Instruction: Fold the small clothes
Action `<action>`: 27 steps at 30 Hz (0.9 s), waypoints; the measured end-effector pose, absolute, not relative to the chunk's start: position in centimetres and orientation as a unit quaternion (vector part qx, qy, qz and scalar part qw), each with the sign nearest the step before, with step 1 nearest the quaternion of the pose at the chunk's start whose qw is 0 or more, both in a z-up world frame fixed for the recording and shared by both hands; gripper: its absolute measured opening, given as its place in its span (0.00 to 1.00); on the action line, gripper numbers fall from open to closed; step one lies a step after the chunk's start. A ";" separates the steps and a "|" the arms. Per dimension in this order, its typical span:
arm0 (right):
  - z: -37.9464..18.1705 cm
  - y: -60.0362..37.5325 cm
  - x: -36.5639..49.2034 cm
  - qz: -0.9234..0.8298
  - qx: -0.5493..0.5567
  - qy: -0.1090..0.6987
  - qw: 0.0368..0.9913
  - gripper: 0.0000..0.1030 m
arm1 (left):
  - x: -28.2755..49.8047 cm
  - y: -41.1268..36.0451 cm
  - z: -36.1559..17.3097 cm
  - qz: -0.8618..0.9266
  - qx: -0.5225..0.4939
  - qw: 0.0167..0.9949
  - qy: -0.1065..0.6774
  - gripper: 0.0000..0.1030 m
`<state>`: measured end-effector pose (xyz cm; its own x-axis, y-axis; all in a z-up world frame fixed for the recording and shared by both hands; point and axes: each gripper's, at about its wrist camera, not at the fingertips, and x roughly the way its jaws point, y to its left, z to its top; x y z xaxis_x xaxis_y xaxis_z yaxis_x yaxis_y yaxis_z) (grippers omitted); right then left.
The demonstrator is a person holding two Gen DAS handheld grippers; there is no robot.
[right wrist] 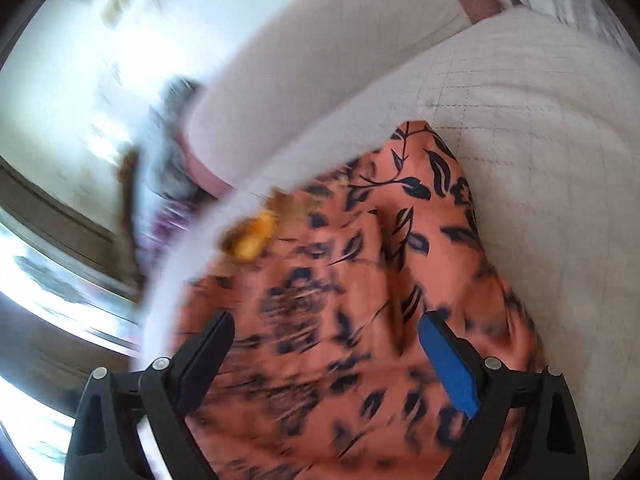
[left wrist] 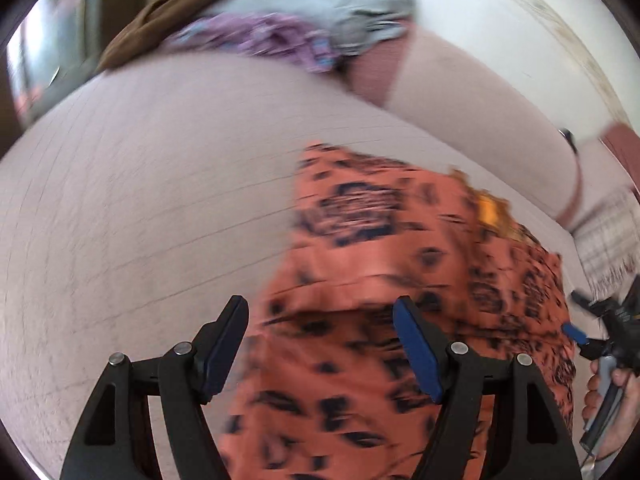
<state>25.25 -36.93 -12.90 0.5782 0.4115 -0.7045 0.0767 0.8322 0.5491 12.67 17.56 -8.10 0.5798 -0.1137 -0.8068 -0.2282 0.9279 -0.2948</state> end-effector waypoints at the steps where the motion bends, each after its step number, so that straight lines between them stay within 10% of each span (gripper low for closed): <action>1: -13.4 -36.2 26.1 0.093 0.255 0.469 0.841 0.73 | 12.3 18.5 -8.5 0.038 -0.200 0.865 0.458 0.73; 4: -14.0 -31.8 27.7 0.075 0.121 0.527 0.838 0.19 | 11.5 20.3 -9.1 0.039 -0.215 0.862 0.458 0.73; 11: -4.3 -29.6 24.4 0.044 -0.002 0.422 0.905 0.15 | 11.7 21.8 -7.8 0.040 -0.235 0.870 0.432 0.73; 13: -4.1 -31.3 24.0 0.018 0.013 0.405 0.914 0.24 | 12.6 21.1 -7.2 0.032 -0.235 0.872 0.428 0.73; 16: -10.5 -33.3 25.8 0.075 0.072 0.495 0.863 0.86 | 14.7 18.4 -6.1 0.007 -0.220 0.876 0.429 0.73; 27: -7.8 -37.0 22.7 0.119 0.233 0.394 0.881 0.87 | 18.0 13.4 -10.4 0.042 -0.049 0.857 0.511 0.75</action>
<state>22.70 -36.99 -7.76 0.6610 0.3936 -0.6389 -0.0268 0.8633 0.5040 18.04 13.44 -10.42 0.4736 0.0217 -0.8805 -0.1212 0.9918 -0.0408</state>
